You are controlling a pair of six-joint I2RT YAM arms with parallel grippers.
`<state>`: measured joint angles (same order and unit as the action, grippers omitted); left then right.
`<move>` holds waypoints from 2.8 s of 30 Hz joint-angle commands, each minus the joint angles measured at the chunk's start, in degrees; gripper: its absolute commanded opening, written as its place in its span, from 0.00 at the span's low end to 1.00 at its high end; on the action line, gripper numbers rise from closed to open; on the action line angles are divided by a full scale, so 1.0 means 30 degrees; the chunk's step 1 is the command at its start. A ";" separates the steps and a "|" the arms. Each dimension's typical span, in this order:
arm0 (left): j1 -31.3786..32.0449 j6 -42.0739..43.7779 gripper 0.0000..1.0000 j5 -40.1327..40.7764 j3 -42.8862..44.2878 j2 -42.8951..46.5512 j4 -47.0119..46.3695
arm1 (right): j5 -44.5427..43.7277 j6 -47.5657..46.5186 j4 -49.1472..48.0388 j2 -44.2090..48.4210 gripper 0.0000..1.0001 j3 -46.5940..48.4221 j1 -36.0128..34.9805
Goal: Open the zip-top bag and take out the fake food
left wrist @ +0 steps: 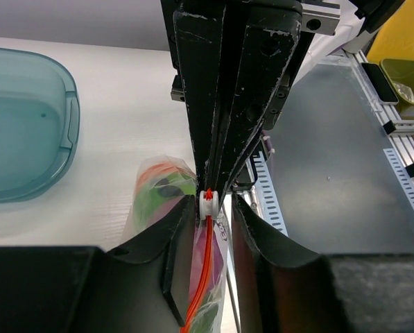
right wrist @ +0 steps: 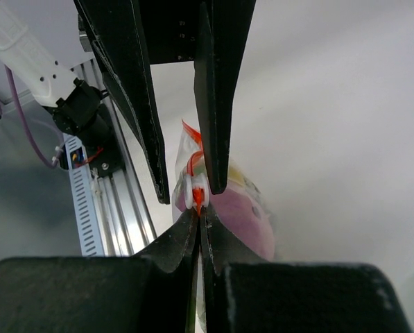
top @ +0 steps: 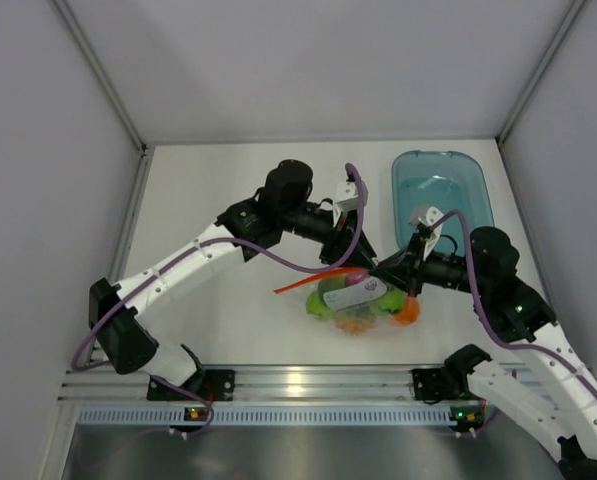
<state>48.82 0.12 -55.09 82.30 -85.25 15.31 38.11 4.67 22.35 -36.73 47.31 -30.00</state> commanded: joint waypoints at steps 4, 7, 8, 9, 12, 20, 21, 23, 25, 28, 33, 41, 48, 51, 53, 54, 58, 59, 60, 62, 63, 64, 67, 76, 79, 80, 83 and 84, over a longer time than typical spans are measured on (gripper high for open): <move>0.0075 0.0048 0.17 -0.0621 0.0457 0.0058 -0.1178 | -0.0279 0.0056 -0.1619 0.0378 0.00 0.0314 -0.0313; 0.0075 0.0019 0.09 -0.0679 0.0427 0.0087 -0.1178 | -0.0369 0.0085 -0.1590 0.0437 0.00 0.0285 -0.0313; 0.0046 0.0019 0.06 -0.0679 0.0398 0.0030 -0.1178 | -0.0485 0.0172 -0.1590 0.0553 0.00 0.0256 -0.0313; 0.0075 0.0048 0.03 -0.0796 0.0369 -0.0029 -0.1178 | -0.0573 0.0173 -0.1648 0.0612 0.00 0.0256 -0.0342; 0.0075 0.0048 0.00 -0.0855 0.0107 -0.0059 -0.1178 | -0.1041 0.0436 -0.1765 0.0876 0.00 0.0227 -0.0313; 0.0046 0.1892 0.00 0.0520 -0.2383 0.1463 -0.1178 | -0.2418 0.1022 -0.1533 0.2105 0.00 0.0256 -0.0313; 0.0017 0.2010 0.00 0.0812 -0.2704 0.1871 -0.1178 | -0.2506 0.1023 -0.1416 0.2223 0.00 0.0256 -0.0313; -0.0129 0.2390 0.00 0.1106 -0.3639 0.2341 -0.1178 | -0.2537 0.1081 -0.1269 0.2516 0.00 0.0314 -0.0313; -0.0567 0.2596 0.00 0.1166 -0.4257 0.3073 -0.1178 | -0.2478 0.1111 -0.1094 0.2984 0.00 0.0431 -0.0313; -0.1475 0.2539 0.00 0.0844 -0.5575 0.4128 -0.1178 | -0.2594 0.1111 -0.0568 0.3599 0.00 0.0840 -0.0313; -0.2238 0.2334 0.00 0.2156 -0.7944 0.6380 -0.1178 | -0.3238 0.0701 0.0693 0.4508 0.00 0.1982 -0.0313; -0.3000 0.2303 0.00 0.2572 -0.9943 0.8787 -0.1207 | -0.4322 -0.0088 0.2275 0.5621 0.00 0.3680 -0.0284; -0.4199 0.2890 0.00 -0.0531 -1.0120 0.8351 -0.1383 | -0.5729 -0.1086 0.4150 0.6062 0.00 0.4912 -0.0313; -0.4494 0.3065 0.00 -0.1115 -1.0207 0.8174 -0.1383 | -0.5672 -0.1350 0.4620 0.6266 0.00 0.5411 -0.0313; -0.4612 0.3066 0.00 -0.1382 -1.0178 0.8057 -0.1354 | -0.6051 -0.1380 0.4913 0.6442 0.00 0.5616 -0.0313; -0.4670 0.3065 0.00 -0.1470 -1.0178 0.7940 -0.1383 | -0.6081 -0.1409 0.4943 0.6472 0.00 0.5646 -0.0313; -0.4759 0.3007 0.00 -0.1879 -1.0032 0.7501 -0.1354 | -0.5497 -0.1263 0.4914 0.6472 0.00 0.5356 -0.0342; -0.4759 0.3007 0.00 -0.1794 -1.0032 0.7442 -0.1383 | -0.5437 -0.1234 0.4711 0.6530 0.00 0.5237 -0.0342; -0.4730 0.2920 0.00 -0.1793 -1.0003 0.7354 -0.1383 | -0.5524 -0.1233 0.4680 0.6560 0.00 0.5149 -0.0342; -0.4730 0.2861 0.00 -0.1968 -1.0061 0.7383 -0.1383 | -0.5876 -0.1262 0.4650 0.6706 0.00 0.5060 -0.0313; -0.4759 0.2715 0.09 -0.1998 -1.0003 0.7470 -0.1383 | -0.5818 -0.1321 0.4650 0.6735 0.00 0.5089 -0.0313; -0.4759 0.2482 0.29 -0.2201 -0.9741 0.7470 -0.1383 | -0.5035 -0.1408 0.4650 0.6649 0.00 0.5061 -0.0313; -0.4613 0.1545 0.62 -0.2731 -0.8922 0.7091 -0.1968 | -0.2955 -0.1380 0.4183 0.6414 0.00 0.4333 -0.0313; -0.2007 0.0019 0.71 0.1404 -0.4294 0.4280 -0.2643 | -0.2037 -0.1380 0.3098 0.6092 0.00 0.3068 -0.0313; -0.1304 0.0019 0.70 0.1399 -0.3881 0.3517 -0.2643 | -0.2156 -0.1409 0.3097 0.5945 0.00 0.3126 -0.0284; -0.0838 0.0019 0.69 0.1488 -0.3908 0.3283 -0.2759 | -0.2127 -0.1409 0.3010 0.5945 0.00 0.3127 -0.0313; -0.0046 0.0019 0.67 0.1869 -0.3734 0.2727 -0.2906 | -0.2097 -0.1409 0.3009 0.5944 0.00 0.3185 -0.0313; 0.0132 0.0048 0.66 0.1927 -0.3675 0.2579 -0.2906 | -0.2213 -0.1380 0.2980 0.5916 0.00 0.3185 -0.0313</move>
<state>47.46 0.49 -50.39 69.04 -76.42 9.41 30.98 1.41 37.19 -18.28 55.53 -30.35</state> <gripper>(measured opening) 0.670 0.006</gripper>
